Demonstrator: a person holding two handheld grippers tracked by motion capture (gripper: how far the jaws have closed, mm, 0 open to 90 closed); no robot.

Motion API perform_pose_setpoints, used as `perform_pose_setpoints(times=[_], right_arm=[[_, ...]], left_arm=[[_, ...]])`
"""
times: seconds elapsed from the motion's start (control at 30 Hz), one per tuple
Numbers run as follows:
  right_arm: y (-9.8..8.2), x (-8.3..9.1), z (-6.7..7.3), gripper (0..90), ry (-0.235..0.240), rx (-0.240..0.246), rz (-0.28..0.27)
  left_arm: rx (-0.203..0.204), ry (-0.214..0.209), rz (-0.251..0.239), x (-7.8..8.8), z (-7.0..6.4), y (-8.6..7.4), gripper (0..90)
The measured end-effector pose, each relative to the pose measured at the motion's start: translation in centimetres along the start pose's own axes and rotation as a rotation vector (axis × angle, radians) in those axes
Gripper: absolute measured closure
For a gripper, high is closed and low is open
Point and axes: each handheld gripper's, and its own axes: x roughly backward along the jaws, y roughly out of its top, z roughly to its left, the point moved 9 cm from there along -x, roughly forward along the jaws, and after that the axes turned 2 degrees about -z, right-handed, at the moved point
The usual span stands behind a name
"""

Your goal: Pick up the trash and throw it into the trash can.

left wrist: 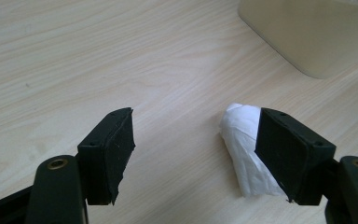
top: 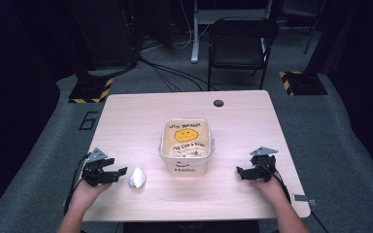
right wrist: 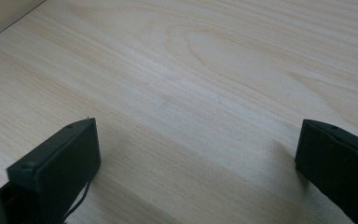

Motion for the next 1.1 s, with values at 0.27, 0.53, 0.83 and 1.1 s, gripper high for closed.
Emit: perform_pose_setpoints(times=[0.27,0.53,0.83,1.1], right_arm=[[0.0,0.0,0.0,0.0,0.0,0.0,0.0],[0.0,0.0,0.1,0.0,0.001,-0.008,-0.001],[0.0,0.0,0.1,0.0,-0.001,-0.01,-0.005],[0.0,0.0,0.1,0.0,-0.001,-0.01,-0.005]], left_arm=[[-0.026,-0.017,0.0,-0.4,-1.6,0.5,30.7],[-0.039,-0.029,0.023,-1.3,-2.6,0.4,29.0],[-0.051,-0.043,0.055,-2.1,-3.4,0.1,32.7],[-0.038,-0.036,0.063,-2.4,-3.4,-0.2,37.3]])
